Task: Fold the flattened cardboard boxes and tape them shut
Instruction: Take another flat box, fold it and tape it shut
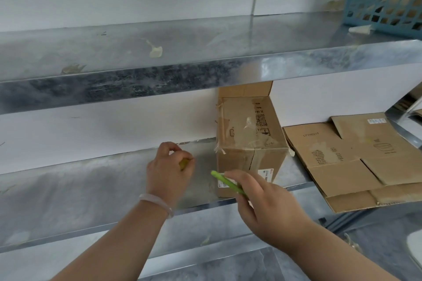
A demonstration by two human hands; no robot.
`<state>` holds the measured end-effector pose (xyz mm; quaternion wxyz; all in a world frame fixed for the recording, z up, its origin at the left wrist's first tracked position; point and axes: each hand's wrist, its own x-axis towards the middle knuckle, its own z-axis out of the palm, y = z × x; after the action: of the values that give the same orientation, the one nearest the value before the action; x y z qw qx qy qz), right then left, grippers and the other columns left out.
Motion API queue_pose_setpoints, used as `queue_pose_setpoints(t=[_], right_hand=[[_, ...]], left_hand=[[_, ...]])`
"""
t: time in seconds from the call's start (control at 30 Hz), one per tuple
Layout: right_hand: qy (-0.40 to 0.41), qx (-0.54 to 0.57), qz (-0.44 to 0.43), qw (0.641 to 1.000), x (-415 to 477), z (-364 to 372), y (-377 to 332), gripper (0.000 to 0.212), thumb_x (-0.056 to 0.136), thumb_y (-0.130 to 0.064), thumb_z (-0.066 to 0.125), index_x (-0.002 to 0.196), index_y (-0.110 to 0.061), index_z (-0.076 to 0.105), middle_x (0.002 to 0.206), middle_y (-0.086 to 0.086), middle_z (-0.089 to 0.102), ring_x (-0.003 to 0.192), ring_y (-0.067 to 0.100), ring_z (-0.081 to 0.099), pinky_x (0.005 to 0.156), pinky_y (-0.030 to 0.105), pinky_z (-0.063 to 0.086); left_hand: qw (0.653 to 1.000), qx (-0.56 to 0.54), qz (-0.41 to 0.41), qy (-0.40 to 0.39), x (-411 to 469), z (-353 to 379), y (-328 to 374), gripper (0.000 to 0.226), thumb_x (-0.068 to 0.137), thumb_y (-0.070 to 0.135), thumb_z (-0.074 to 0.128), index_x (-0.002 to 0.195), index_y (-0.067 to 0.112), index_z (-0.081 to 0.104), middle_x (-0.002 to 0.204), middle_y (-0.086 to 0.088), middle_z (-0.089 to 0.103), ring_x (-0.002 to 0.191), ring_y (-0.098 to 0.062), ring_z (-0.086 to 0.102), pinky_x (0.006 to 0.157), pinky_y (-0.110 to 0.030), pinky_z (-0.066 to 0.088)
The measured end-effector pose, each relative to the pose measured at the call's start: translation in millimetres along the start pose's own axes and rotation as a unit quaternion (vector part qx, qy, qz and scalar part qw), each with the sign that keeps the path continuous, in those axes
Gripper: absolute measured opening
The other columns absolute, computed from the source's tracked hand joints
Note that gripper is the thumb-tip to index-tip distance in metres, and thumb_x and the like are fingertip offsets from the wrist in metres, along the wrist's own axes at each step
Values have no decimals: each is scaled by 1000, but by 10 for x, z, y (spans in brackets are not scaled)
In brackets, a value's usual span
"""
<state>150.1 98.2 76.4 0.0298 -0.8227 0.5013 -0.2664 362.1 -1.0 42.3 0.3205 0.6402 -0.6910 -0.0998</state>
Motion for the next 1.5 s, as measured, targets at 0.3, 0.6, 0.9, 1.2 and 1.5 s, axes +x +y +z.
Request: queue_pose_setpoints(t=[0.3,0.6,0.9,1.2,1.5], right_hand=[[263,132,166,941,-528,-193,852,30,94,-24,44,124,-26,42,99,-13,51,79,2,53,69,12,41],[-97,-55,383,917,-157,372,2019,28,97,-24,50,124,-33,54,108,-8,51,88,11,49,71,25,38],[-48,-20,306,951,-56,427,2110,51,100,-37,41,150,-34,29,140,-6,46,127,15,45,108,35,37],[76,460,164,869,93,-19,954,76,90,-75,34,155,-42,10,154,-34,22,144,-7,19,110,8,23],[122,571,239,776,243,128,995,52,98,-40,39,150,-36,32,148,-17,44,136,-5,39,101,6,35]], left_hand=[[985,165,-49,-7,185,466,-266,13,88,31,64,85,22,73,112,-1,59,97,-27,61,80,-38,37],[978,197,-57,-48,-25,756,-359,8,85,31,69,82,27,75,104,4,66,96,-26,59,85,-41,38],[991,74,-46,-102,-262,710,-287,28,94,29,57,108,12,74,125,-3,64,115,-26,60,101,-39,47],[893,-428,-137,41,-43,296,918,62,85,72,42,139,42,46,136,22,54,124,7,49,99,-13,41],[888,-438,-135,43,-218,435,1303,58,85,56,39,141,46,32,139,22,46,125,7,47,101,-10,39]])
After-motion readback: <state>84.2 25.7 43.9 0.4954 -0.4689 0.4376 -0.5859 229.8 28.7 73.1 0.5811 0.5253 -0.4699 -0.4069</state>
